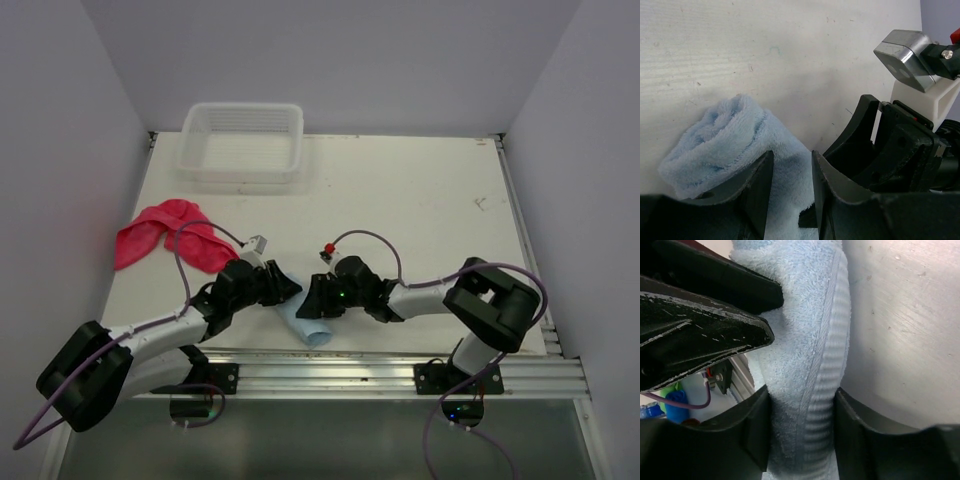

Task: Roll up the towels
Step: Place the rolled towel into the container

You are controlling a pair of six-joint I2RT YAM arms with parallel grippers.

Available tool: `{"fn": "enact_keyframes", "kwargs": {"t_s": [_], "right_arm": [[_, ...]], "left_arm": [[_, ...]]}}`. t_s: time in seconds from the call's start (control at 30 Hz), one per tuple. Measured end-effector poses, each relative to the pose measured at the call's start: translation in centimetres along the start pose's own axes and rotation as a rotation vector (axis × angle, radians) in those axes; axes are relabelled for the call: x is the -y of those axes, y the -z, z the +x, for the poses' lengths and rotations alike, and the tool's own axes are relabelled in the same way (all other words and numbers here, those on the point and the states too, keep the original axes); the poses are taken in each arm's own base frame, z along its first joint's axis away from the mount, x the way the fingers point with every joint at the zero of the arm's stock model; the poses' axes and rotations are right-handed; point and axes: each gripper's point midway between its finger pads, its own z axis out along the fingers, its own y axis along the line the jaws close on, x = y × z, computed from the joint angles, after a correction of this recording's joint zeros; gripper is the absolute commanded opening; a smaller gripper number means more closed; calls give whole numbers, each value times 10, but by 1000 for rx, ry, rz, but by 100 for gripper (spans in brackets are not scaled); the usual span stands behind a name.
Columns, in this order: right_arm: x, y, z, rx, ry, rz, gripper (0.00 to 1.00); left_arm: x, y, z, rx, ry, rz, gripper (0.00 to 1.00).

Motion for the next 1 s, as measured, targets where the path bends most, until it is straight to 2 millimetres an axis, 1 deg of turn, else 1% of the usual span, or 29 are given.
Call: {"fn": "enact_keyframes", "kwargs": {"t_s": [0.07,0.13,0.23,0.33,0.4,0.47,0.63,0.7,0.77,0.8,0.83,0.93,1.0], "right_arm": [[-1,0,-1,5,11,3,35],[-1,1,-2,11,32,14,32],[-3,4,-3,23,95,50,31],[-5,8,-6,42,202,130,31],[-7,10,-9,68,295,198,32],[-8,14,-11,85,370,253,32],[5,29,-12,136,527,405,36],[10,34,-14,159,580,460,36],[13,37,-15,170,616,494,36],[14,38,-16,173,634,510,35],[15,38,-17,175,649,526,30],[18,35,-20,183,679,563,19],[18,34,-20,186,688,569,16]], "left_arm": [[0,0,0,2,1,0,41],[0,0,-1,3,3,0,41],[1,1,-1,3,2,-3,41],[6,0,-9,6,-3,-15,42],[12,0,-21,21,-17,-31,43],[18,0,-37,50,-28,-42,43],[37,8,-81,149,-43,-41,45],[46,14,-92,179,-49,-26,45],[50,17,-98,194,-58,-20,45],[50,17,-98,194,-61,-25,45],[48,18,-97,191,-65,-31,45],[34,18,-89,163,-78,-93,46],[24,20,-87,154,-94,-138,46]]}}
